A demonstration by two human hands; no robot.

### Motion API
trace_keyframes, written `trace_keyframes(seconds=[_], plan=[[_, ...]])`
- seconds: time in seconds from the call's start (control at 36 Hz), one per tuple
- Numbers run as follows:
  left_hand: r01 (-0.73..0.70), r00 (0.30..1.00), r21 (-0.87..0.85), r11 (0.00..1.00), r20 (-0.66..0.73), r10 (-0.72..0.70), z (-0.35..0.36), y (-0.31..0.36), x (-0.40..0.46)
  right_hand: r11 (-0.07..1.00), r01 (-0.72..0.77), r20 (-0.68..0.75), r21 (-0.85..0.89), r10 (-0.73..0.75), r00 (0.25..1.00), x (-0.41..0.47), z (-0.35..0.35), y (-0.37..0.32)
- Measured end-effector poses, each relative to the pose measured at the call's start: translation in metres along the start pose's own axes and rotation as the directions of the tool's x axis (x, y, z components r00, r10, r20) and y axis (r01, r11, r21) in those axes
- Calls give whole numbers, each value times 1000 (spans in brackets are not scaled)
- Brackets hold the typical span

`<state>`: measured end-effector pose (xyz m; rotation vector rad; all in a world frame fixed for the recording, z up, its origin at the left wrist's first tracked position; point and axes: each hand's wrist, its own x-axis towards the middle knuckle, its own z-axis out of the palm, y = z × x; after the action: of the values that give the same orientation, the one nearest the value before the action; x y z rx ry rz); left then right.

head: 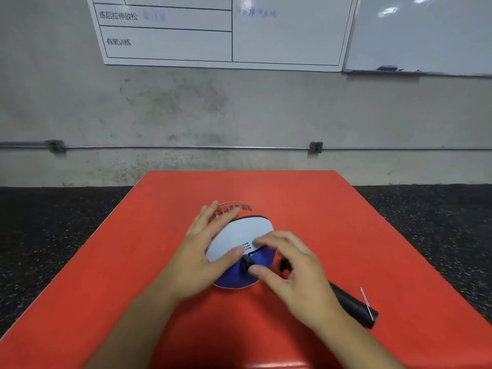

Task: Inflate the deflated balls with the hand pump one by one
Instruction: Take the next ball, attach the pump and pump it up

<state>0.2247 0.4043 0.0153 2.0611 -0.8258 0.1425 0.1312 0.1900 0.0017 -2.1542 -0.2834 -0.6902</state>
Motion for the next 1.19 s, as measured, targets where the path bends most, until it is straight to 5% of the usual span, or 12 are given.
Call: trace_keyframes(seconds=[0.33, 0.64, 0.81, 1.19], plan=[[-128, 990, 82, 988, -49, 132, 6, -10, -6, 999, -32, -85, 7, 32, 996, 9, 18, 2], [-88, 984, 164, 983, -136, 111, 21, -13, 12, 998, -67, -262, -5, 64, 963, 32, 37, 11], [-55, 982, 164, 985, -172, 83, 24, -12, 20, 985, -68, -271, -159, 22, 962, 39, 44, 14], [-19, 985, 145, 989, -167, 43, 27, -11, 23, 985, -52, -269, -163, 7, 963, 42, 40, 13]])
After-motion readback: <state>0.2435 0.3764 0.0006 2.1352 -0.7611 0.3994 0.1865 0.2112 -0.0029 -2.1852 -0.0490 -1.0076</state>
